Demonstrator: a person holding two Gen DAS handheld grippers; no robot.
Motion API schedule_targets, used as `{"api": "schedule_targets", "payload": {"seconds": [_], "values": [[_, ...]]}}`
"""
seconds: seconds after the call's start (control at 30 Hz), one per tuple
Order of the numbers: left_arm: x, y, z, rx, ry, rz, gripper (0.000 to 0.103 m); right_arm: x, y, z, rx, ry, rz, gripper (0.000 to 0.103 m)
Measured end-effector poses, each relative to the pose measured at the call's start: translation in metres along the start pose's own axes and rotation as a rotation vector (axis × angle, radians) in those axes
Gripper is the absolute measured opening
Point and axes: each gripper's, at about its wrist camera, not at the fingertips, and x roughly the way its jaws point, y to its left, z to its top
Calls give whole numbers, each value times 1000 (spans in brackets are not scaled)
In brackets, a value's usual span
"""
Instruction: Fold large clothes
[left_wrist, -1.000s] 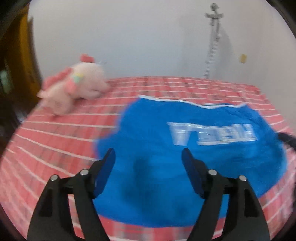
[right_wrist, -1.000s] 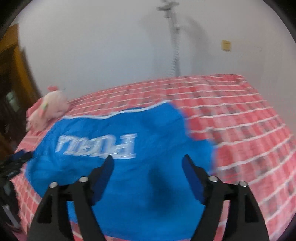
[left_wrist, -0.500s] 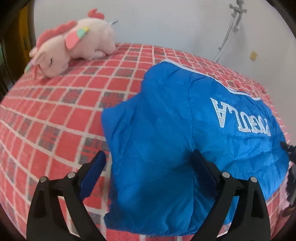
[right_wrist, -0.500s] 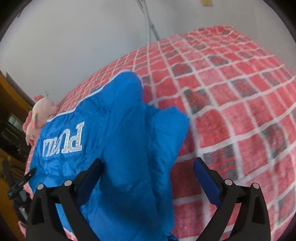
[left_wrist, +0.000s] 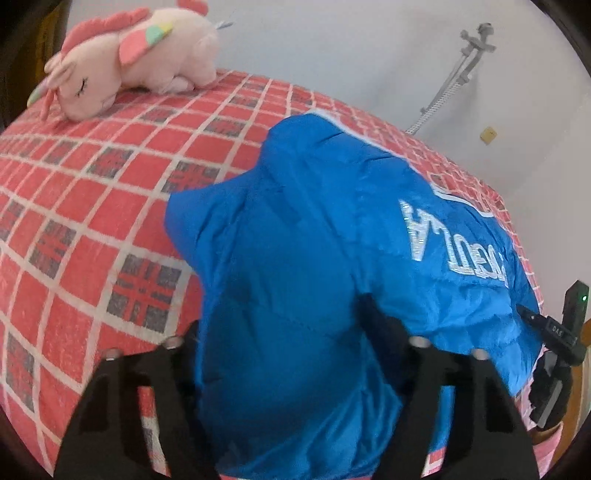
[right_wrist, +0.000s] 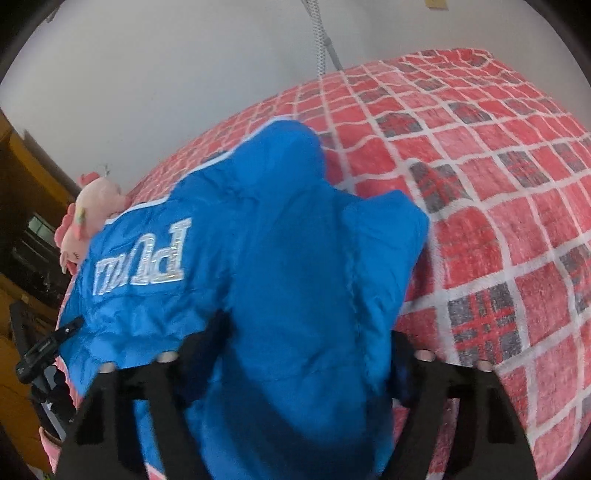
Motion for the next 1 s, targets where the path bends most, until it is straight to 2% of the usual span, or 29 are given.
{"api": "schedule_targets", "payload": {"seconds": [0.07,0.17,0.27,0.63,0.8,1.0], "values": [[-7,-4,1,7,-25,-4,39,-5,3,0,5,-10,37,44],[-19,-6,3,-12,-56,-19,25,-12,5,3,9,-26,60,34],[-30,-13,2,1,-90,-17,19,-25,3,5,38,-56,118,29],[-101,-45,-1,52,-204,-52,14,-84,34,1,-39,-126,166,26],[-149,-55,-26,94,-229,-80,14,-129,48,-22,-77,-154,193,25],[-199,-51,-79,144,-232,-110,14,-180,59,-75,-135,-162,208,25]]}}
